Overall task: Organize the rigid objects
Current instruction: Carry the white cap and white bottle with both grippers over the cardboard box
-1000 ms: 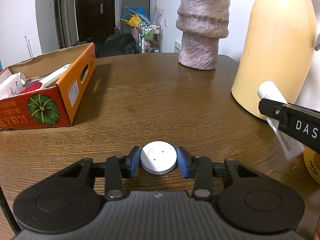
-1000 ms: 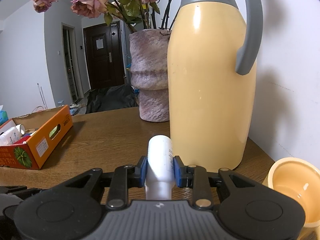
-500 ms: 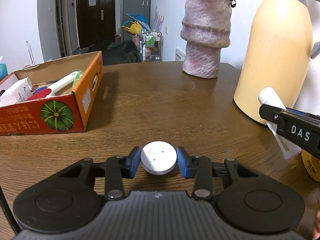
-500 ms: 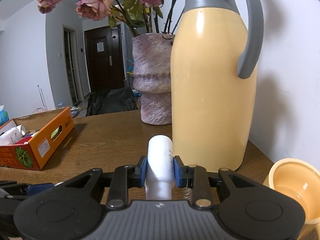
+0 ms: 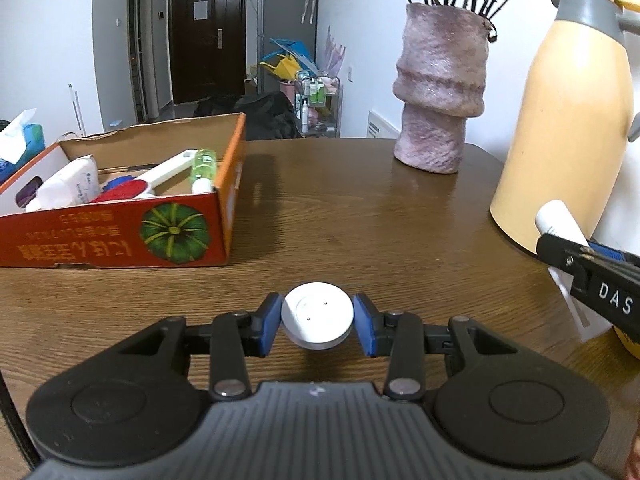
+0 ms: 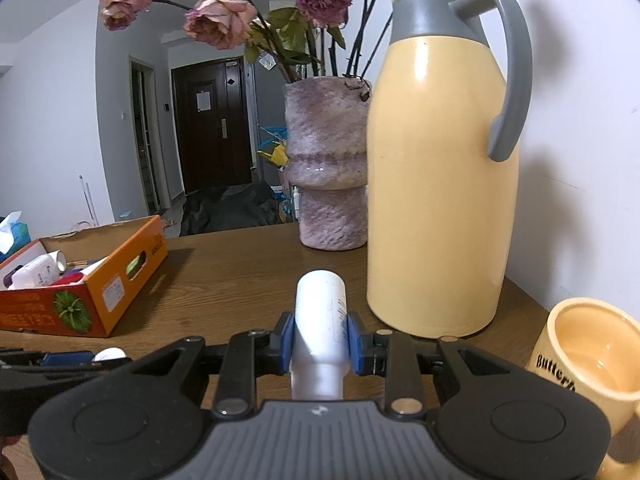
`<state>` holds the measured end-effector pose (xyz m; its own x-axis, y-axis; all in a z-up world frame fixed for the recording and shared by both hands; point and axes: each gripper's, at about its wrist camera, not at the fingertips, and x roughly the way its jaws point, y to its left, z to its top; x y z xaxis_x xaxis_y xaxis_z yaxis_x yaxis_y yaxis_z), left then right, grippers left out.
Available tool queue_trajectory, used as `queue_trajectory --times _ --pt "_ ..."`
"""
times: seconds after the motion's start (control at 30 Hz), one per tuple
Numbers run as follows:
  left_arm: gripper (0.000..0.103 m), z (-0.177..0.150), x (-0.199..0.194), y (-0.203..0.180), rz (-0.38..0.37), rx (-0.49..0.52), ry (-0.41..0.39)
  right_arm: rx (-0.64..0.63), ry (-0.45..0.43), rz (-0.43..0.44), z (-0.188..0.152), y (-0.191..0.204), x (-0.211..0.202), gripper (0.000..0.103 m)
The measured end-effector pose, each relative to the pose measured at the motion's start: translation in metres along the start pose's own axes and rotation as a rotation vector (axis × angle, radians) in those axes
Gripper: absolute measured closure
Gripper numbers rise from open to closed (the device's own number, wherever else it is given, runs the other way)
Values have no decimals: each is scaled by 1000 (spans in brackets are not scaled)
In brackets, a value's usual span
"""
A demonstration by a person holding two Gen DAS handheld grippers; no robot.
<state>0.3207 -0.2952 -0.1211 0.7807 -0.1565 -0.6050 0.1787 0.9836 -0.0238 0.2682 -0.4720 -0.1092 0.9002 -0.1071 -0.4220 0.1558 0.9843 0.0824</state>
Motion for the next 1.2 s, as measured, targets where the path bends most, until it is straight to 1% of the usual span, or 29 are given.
queue_trajectory --times 0.27,0.5,0.83,1.2 --pt "63 -6 -21 33 20 -13 -27 -13 -5 19 -10 27 -16 77" --pt "63 -9 -37 70 45 -54 -43 -15 -11 43 -18 56 -28 77" --pt "63 -16 -63 124 89 -101 -71 -21 -13 79 -27 104 -43 77" --pt "63 -23 -91 188 136 -152 -99 -40 -11 125 -37 166 -54 77"
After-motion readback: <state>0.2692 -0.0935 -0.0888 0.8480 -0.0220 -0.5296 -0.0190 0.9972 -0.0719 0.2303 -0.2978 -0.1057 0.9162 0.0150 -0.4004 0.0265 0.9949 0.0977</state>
